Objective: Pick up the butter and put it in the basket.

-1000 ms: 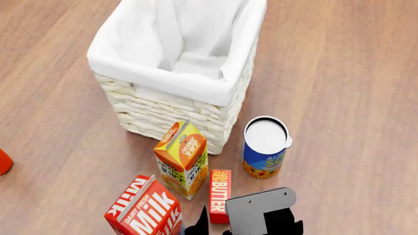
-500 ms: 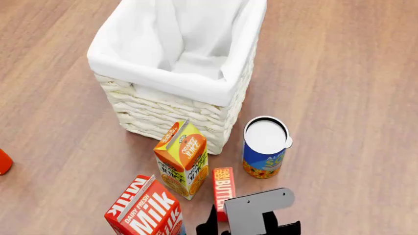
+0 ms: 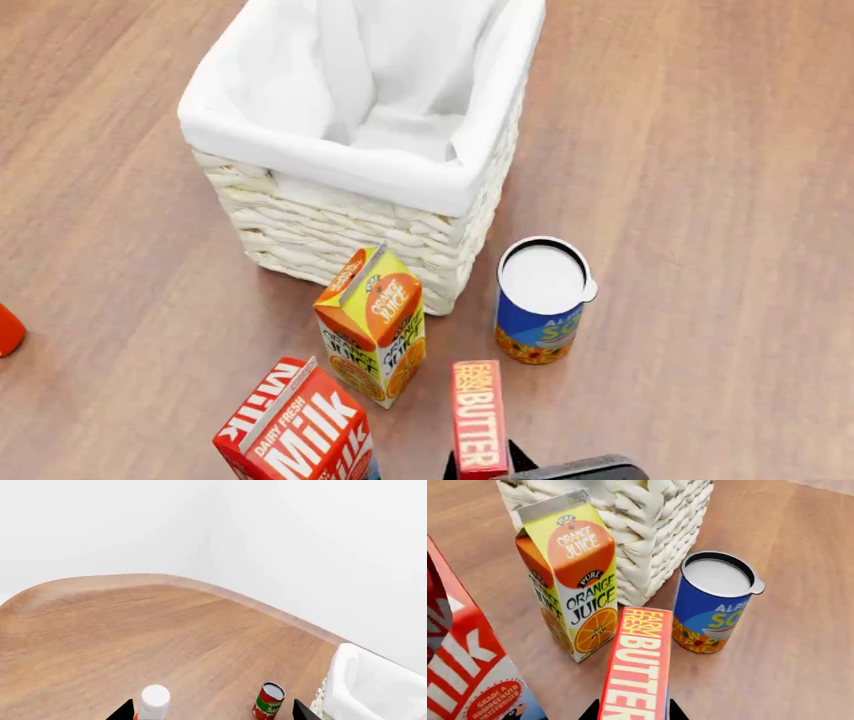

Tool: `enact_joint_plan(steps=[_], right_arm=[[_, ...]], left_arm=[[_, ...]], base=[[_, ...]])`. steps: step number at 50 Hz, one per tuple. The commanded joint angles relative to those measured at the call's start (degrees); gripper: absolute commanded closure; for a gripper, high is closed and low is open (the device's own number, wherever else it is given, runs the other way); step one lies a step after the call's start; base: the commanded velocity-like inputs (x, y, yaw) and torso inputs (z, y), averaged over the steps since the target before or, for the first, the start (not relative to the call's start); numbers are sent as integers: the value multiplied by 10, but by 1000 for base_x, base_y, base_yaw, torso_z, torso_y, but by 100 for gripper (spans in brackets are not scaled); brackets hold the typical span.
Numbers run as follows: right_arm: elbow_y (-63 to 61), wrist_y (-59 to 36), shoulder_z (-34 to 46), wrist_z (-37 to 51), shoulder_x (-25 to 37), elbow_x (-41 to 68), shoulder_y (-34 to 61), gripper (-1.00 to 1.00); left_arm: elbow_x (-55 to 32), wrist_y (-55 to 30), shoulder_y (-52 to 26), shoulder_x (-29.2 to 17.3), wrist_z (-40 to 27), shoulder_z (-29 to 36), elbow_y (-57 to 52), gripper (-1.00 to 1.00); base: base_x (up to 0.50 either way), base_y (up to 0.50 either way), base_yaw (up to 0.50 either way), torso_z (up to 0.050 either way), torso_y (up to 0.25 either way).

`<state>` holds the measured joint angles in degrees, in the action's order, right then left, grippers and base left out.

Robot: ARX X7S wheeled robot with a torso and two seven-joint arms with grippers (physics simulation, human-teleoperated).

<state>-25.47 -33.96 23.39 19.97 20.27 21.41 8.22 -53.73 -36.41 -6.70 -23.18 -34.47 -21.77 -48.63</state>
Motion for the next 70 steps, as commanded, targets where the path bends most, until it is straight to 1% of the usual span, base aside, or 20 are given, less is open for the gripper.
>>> enact_joint_plan(steps=[1,12,14,15,16,19,22,25,27,30,33,38,41,46,48,50,53,56,63,70], right_arm=[[-187,-33,-18,61,48,-35,-90,100],[-345,-43,-45,148,113,-69,-215,100],[-345,15,-12,246,197,-21,-217,100],[-345,35,18,296,237,6,-200,100],[-345,74,59,362,293,31,-183,100],[-345,156,198,496,407,71,-92,100],[-345,217,338,579,480,89,21,100],[-345,266,478,629,532,99,149,100],[-345,289,567,651,553,104,235,100],[-345,330,694,660,595,117,374,100],[-345,344,812,666,607,132,503,100],[-345,354,977,655,622,179,723,100],[-345,354,1078,650,616,218,869,100],[-345,368,1265,651,582,286,1116,100],[-345,375,1316,644,577,301,1181,100],[-345,372,1338,633,577,320,1221,100],[-338,350,1325,598,584,366,1258,100],[-323,321,1279,557,601,406,1262,100],[-289,267,1177,492,613,486,1261,100],[-228,241,1112,437,585,555,1254,100]], left_arm=[[13,8,-3,2,7,10,12,-100],[30,17,-7,5,15,25,24,-100],[30,17,-8,4,15,26,25,-100],[30,17,-9,4,15,27,25,-100],[34,20,-9,5,17,29,28,-100],[34,20,-10,5,18,30,29,-100],[36,23,-12,5,20,33,32,-100],[39,25,-12,6,22,35,34,-100],[39,25,-12,6,21,36,34,-100],[51,36,-9,10,31,41,43,-100],[50,36,-9,10,30,41,44,-100],[51,39,-7,11,29,42,43,-100],[42,32,-8,7,21,39,34,-100],[49,40,-4,10,27,40,41,-100],[48,41,-3,9,27,39,40,-100],[47,42,-2,9,27,39,40,-100],[45,42,-1,8,25,38,39,-100],[45,42,0,8,25,38,38,-100],[47,45,-1,8,26,41,42,-100],[50,47,-2,9,25,44,44,-100]], base=[[0,0,0,0,0],[0,0,0,0,0],[0,0,0,0,0],[0,0,0,0,10],[0,0,0,0,0],[0,0,0,0,0],[0,0,0,0,0],[0,0,1,0,0],[0,0,0,0,5],[0,0,0,0,0],[0,0,0,0,0],[0,0,0,0,2],[0,0,0,0,0],[0,0,0,0,0],[0,0,0,0,0],[0,0,0,0,5],[0,0,0,5,0],[0,0,0,0,0],[0,0,0,0,1],[0,0,0,0,0]])
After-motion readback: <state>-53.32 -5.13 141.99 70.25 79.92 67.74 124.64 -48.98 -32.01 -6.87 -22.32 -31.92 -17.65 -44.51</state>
